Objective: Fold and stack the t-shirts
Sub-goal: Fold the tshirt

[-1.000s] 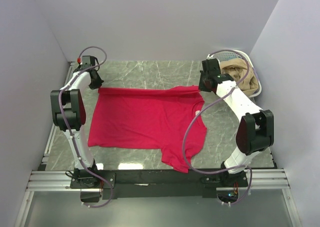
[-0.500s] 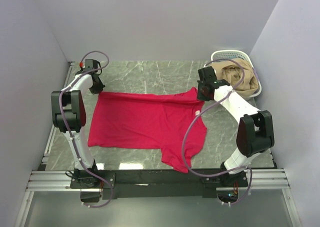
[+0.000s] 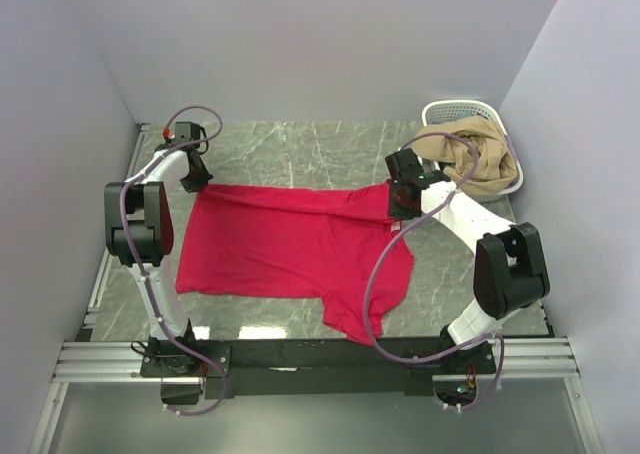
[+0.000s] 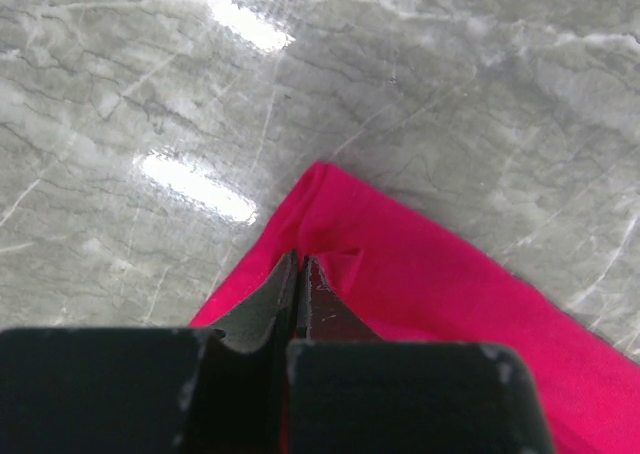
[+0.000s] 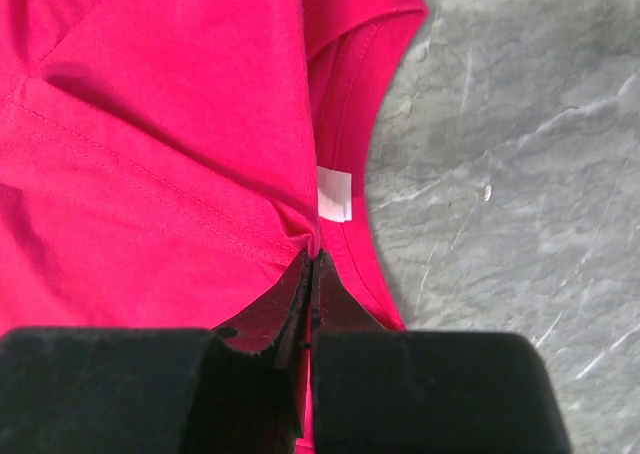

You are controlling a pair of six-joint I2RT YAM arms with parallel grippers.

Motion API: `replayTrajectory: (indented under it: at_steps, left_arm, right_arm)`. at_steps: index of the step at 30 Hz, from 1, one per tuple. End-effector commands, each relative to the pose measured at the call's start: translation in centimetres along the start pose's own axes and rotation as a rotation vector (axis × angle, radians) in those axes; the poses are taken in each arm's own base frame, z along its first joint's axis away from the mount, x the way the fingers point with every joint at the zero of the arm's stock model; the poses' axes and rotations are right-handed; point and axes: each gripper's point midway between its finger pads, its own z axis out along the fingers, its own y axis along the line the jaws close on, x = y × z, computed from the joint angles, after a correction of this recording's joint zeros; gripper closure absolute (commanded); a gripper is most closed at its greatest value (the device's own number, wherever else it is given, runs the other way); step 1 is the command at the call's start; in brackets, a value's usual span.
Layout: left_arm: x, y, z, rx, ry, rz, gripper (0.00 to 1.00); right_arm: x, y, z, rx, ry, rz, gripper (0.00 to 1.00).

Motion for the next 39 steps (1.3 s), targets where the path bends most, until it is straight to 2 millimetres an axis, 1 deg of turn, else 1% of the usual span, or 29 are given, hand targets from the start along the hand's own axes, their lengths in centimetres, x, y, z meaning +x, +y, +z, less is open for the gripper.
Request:
replayTrajectory:
  at_steps: [1,3,4,11,12,13,14,15,16,17,18,19,21,24,26,27,29,30,31,32,33,35,36,37,38,39]
  left_arm:
    - [-0.1,0.4,-0.9,-0.031,-0.017,0.019,0.99]
    - [0.4,1.4,-0.6,-0.072,-0.015,0.026,0.99]
    - [0.4,1.7,-0.6,-0.087,-0.019,0.027,0.99]
    - [1.2,2.6,-0.3,-0.133,-0.002,0.024,0.99]
    - [1.2,2.6,-0.3,-0.130,-0.001,0.028,0.98]
    - [1.3,2.6,-0.2,-0.133,0.004,0.027,0.93]
    - [1.5,2.8,-0.2,-0.142,0.005,0.026,0.87]
    - [1.6,3.0,-0.1,-0.149,0.005,0.025,0.66]
    - [1.6,3.2,-0.1,-0.162,0.000,0.022,0.48]
    - [1.3,3.8,-0.2,-0.195,-0.017,0.018,0.29]
    - [1.1,4.1,-0.5,-0.216,-0.023,0.010,0.05]
    - [0.8,4.3,-0.7,-0.229,-0.032,0.009,0.01]
    - [-0.1,4.3,-1.4,-0.233,-0.058,-0.001,0.00]
    - [-1.4,4.0,-2.6,-0.213,-0.101,-0.022,0.01]
    - [-2.3,3.5,-3.3,-0.188,-0.118,-0.030,0.00]
    - [-3.2,2.9,-3.8,-0.168,-0.134,-0.032,0.01]
    - [-4.0,2.2,-4.6,-0.137,-0.148,-0.044,0.00]
    - [-4.3,2.0,-4.9,-0.117,-0.156,-0.048,0.01]
    - [-4.5,1.2,-5.5,-0.066,-0.158,-0.051,0.00]
    - [-4.7,0.6,-5.6,-0.038,-0.160,-0.053,0.00]
    - [-4.7,0.3,-5.6,-0.019,-0.156,-0.058,0.01]
    - [-4.3,-0.8,-5.9,0.041,-0.135,-0.059,0.01]
    - [-4.1,-1.2,-5.7,0.068,-0.131,-0.057,0.00]
    - [-4.0,-1.5,-6.0,0.092,-0.128,-0.059,0.01]
    - [-3.2,-2.9,-6.4,0.132,-0.115,-0.039,0.01]
    - [-3.0,-3.2,-6.4,0.148,-0.117,-0.041,0.01]
  right_arm:
    - [0.1,0.0,-0.6,0.014,-0.018,0.013,1.00]
    - [0.3,-0.1,-0.5,0.023,-0.016,0.020,1.00]
    - [0.4,-0.1,-0.5,0.023,-0.013,0.019,1.00]
    - [1.7,0.0,-0.3,0.034,0.015,0.004,1.00]
    - [2.1,0.0,-0.1,0.039,0.033,0.002,1.00]
    - [2.4,0.0,0.1,0.046,0.046,-0.009,1.00]
    - [2.6,-0.4,0.4,0.068,0.053,-0.007,0.99]
    - [2.9,-0.6,0.5,0.084,0.059,-0.014,0.75]
    - [2.8,-0.9,0.6,0.102,0.052,-0.014,0.62]
    - [2.8,-1.1,0.6,0.115,0.049,-0.006,0.51]
    - [2.5,-1.2,0.3,0.115,0.033,-0.001,0.48]
    - [2.2,-1.3,0.0,0.117,0.019,0.003,0.47]
    - [0.9,-1.6,-1.1,0.127,-0.039,0.024,0.42]
    - [-1.3,-1.6,-2.7,0.119,-0.121,0.052,0.42]
    - [-2.6,-1.4,-3.4,0.105,-0.158,0.062,0.42]
    - [-3.2,-1.3,-3.7,0.093,-0.178,0.074,0.41]
    - [-4.1,-0.9,-3.7,0.062,-0.195,0.078,0.41]
    - [-4.4,-0.5,-3.2,0.030,-0.190,0.088,0.41]
    - [-4.7,-0.4,-2.9,0.016,-0.186,0.096,0.41]
    - [-5.2,0.0,-2.6,-0.008,-0.185,0.097,0.41]
    - [-5.4,0.5,-1.8,-0.036,-0.169,0.101,0.41]
    - [-5.8,1.7,-1.2,-0.137,-0.145,0.120,0.42]
    - [-5.9,2.0,-0.5,-0.160,-0.132,0.133,0.43]
    - [-6.0,2.3,-0.2,-0.192,-0.120,0.150,0.43]
    - [-6.3,2.3,0.1,-0.196,-0.121,0.161,0.43]
    - [-6.3,2.4,0.9,-0.193,-0.107,0.162,0.43]
